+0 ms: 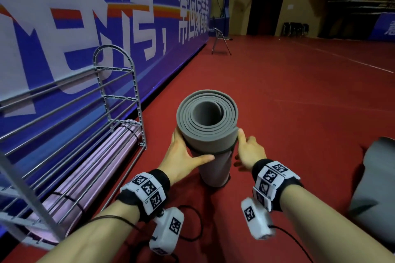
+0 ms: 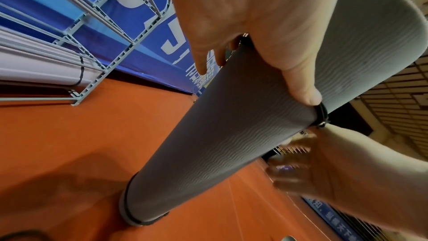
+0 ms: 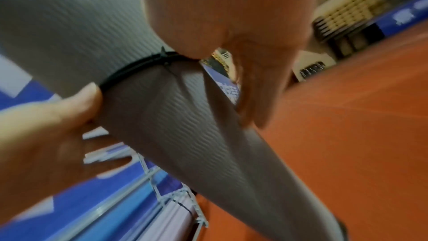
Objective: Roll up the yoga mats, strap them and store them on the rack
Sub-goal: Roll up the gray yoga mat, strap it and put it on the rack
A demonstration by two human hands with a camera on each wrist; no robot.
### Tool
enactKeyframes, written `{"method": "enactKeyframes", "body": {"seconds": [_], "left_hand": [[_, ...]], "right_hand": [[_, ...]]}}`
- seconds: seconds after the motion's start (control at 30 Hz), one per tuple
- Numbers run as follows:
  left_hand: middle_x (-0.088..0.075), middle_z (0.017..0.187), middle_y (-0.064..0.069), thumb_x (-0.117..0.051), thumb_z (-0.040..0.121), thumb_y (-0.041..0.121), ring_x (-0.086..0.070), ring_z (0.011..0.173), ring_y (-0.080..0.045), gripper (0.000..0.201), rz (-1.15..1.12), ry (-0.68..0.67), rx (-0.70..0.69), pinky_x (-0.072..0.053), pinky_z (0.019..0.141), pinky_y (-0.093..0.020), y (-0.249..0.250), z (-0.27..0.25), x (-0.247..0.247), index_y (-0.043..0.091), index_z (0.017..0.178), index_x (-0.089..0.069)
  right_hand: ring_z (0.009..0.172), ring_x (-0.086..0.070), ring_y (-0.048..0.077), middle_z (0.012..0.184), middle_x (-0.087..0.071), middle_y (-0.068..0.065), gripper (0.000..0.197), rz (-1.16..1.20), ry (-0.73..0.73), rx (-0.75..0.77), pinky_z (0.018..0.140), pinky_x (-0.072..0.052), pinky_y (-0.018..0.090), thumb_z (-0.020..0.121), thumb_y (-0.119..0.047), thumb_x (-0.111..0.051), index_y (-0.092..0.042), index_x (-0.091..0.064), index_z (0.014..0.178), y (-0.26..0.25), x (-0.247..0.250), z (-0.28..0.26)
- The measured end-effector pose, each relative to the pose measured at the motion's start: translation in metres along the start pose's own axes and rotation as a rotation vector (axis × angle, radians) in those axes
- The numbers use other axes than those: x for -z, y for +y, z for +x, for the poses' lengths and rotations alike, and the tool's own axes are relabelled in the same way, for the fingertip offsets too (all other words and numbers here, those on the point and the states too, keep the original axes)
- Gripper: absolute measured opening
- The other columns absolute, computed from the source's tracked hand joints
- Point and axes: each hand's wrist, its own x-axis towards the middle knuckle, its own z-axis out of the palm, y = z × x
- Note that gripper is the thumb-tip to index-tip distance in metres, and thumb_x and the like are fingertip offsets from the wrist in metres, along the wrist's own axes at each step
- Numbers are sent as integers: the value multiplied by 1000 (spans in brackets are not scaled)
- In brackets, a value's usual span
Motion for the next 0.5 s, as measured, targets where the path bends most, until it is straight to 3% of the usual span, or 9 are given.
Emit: {"method": "enactKeyframes", "body": {"seconds": [0.07, 0.13, 0.2, 0.23, 0.3, 0.37, 0.4, 0.43, 0.5], "left_hand": [[-38, 140, 4, -81, 58, 30, -38, 130, -7, 105, -63, -62, 32, -39, 106, -25, 1, 0, 1, 19, 144, -20], [-46, 134, -3, -61, 67, -3, -49, 120, -12, 79, -247, -91, 75, -49, 76, -20, 6, -2, 4, 15, 138, -30], [-56, 124, -10, -38, 72, -20, -59, 99, -14, 66, -497, -21, 230, -41, 60, -23, 8, 2, 12, 14, 127, -45], [-61, 115, -10, -35, 76, -16, -61, 91, -16, 59, -616, 26, 341, -40, 63, -28, 7, 4, 18, 16, 125, -49], [-64, 97, -4, -42, 92, 16, -61, 86, -21, 33, -774, 40, 574, -43, 76, -38, 4, 6, 25, 19, 123, -51], [-65, 93, -5, -47, 89, 59, -63, 86, -24, 48, -814, -69, 763, -50, 77, -38, 8, 0, 31, 20, 113, -60], [-67, 95, -7, -52, 81, 69, -64, 86, -24, 58, -794, -137, 813, -54, 74, -37, 8, -5, 31, 19, 104, -67], [-69, 94, -8, -58, 74, 70, -66, 84, -23, 58, -782, -201, 823, -55, 73, -34, 11, -12, 33, 17, 94, -73], [-72, 80, -7, -56, 73, 61, -67, 72, -18, 52, -747, -293, 803, -54, 66, -26, 11, -26, 40, 13, 73, -76]], "right_hand": [[92, -64, 40, 101, -64, 21, 97, 309, -186, -238, 77, -58, 52, 73, -93, -22, -7, -53, 108, -7, 0, -7], [83, -59, 36, 91, -62, 15, 75, 616, -374, -349, 50, -58, 48, 86, -77, -32, -8, -59, 99, -17, 5, -17], [84, -54, 35, 94, -58, 9, 59, 749, -453, -371, 40, -52, 55, 80, -69, -49, -15, -60, 100, -23, 12, -25], [84, -54, 37, 94, -60, 10, 55, 757, -466, -399, 40, -50, 59, 84, -67, -50, -14, -60, 99, -28, 14, -30], [81, -59, 39, 82, -69, 14, 46, 740, -510, -421, 43, -50, 58, 95, -51, -49, -8, -64, 91, -32, 16, -38], [62, -67, 32, 66, -70, 16, 47, 694, -526, -389, 41, -53, 45, 95, -41, -49, -3, -67, 76, -32, 12, -45], [53, -68, 28, 64, -70, 16, 54, 685, -542, -357, 40, -54, 38, 97, -41, -47, -1, -70, 69, -28, 8, -47], [52, -69, 25, 66, -71, 16, 61, 703, -560, -336, 42, -55, 33, 99, -44, -44, 0, -72, 68, -26, 1, -49], [66, -72, 28, 83, -73, 20, 67, 683, -594, -355, 58, -60, 36, 93, -60, -47, 1, -74, 87, -20, -15, -54]]}}
